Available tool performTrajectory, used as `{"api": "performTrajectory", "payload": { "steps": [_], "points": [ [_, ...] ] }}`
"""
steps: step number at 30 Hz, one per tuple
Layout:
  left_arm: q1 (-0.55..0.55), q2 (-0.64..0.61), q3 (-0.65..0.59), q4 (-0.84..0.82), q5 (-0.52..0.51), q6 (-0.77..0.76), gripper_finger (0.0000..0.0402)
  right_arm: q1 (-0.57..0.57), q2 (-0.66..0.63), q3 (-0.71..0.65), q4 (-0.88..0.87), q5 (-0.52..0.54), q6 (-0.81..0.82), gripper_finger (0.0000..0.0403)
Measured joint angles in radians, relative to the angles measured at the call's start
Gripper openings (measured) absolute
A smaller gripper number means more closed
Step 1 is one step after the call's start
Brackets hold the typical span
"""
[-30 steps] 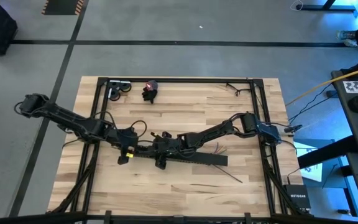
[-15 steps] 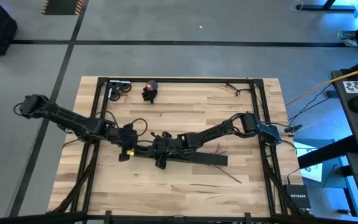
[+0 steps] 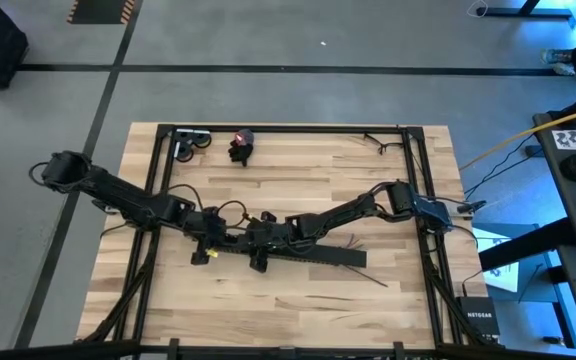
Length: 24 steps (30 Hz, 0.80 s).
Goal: Ziptie cables
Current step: Close the black cable duct with the cable duct cover
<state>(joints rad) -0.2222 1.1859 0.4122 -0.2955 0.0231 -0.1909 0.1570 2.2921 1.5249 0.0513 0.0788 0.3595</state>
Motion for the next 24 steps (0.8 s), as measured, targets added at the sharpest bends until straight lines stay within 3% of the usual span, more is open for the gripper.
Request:
{"api": "performTrajectory", "payload": {
  "steps": [11,15,24],
  "points": [
    [0.001,-0.002,0.0,0.012,0.014,-0.01,0.0129,0.0,0.0,0.0,0.0,-0.001,-0.001,0.0237],
    [0.001,-0.036,0.026,-0.058,0.028,-0.014,0.0167,0.0,0.0,0.0,0.0,-0.008,-0.001,0.0237],
    [0.003,-0.085,0.031,-0.085,0.038,-0.047,0.0195,0.0,0.0,0.0,0.0,-0.013,-0.002,0.0237]
  ]
}}
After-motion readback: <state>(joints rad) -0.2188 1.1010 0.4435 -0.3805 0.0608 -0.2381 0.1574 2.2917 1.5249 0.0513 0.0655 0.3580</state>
